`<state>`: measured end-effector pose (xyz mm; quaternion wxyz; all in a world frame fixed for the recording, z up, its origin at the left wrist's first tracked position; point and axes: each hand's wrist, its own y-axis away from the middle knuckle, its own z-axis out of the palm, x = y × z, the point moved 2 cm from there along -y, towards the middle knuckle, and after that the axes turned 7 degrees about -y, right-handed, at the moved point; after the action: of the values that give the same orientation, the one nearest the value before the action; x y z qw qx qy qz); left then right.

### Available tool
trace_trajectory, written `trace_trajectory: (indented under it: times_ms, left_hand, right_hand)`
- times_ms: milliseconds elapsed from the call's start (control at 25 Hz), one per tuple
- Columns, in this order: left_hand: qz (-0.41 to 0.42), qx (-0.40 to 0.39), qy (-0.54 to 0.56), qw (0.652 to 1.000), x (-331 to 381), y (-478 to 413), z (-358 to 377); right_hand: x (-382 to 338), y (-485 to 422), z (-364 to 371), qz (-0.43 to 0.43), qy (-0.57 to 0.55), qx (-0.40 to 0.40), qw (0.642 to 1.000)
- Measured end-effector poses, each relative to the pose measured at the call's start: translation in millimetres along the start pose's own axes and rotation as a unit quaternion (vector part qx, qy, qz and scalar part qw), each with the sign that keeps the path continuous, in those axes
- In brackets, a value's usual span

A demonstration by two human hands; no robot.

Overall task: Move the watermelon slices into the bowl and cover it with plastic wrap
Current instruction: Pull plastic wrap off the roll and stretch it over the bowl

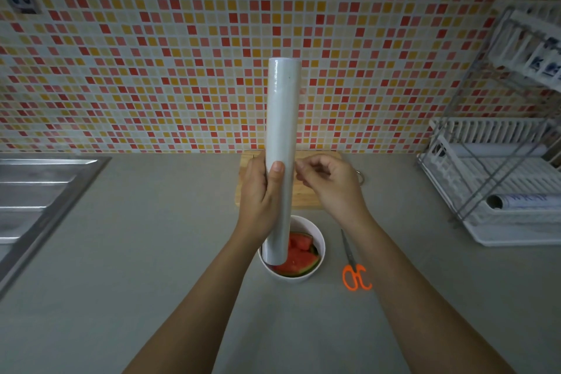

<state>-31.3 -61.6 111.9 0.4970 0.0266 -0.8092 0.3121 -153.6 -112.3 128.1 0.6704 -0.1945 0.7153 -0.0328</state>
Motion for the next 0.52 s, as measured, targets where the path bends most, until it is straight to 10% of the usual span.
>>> trace_trajectory:
  times_ms: [520]
  left_hand:
    - [-0.007, 0.002, 0.017, 1.000, 3.1, -18.0, 12.5]
  right_hand:
    - [10.9, 10.7, -14.8, 0.027, 0.021, -0.052, 0.998]
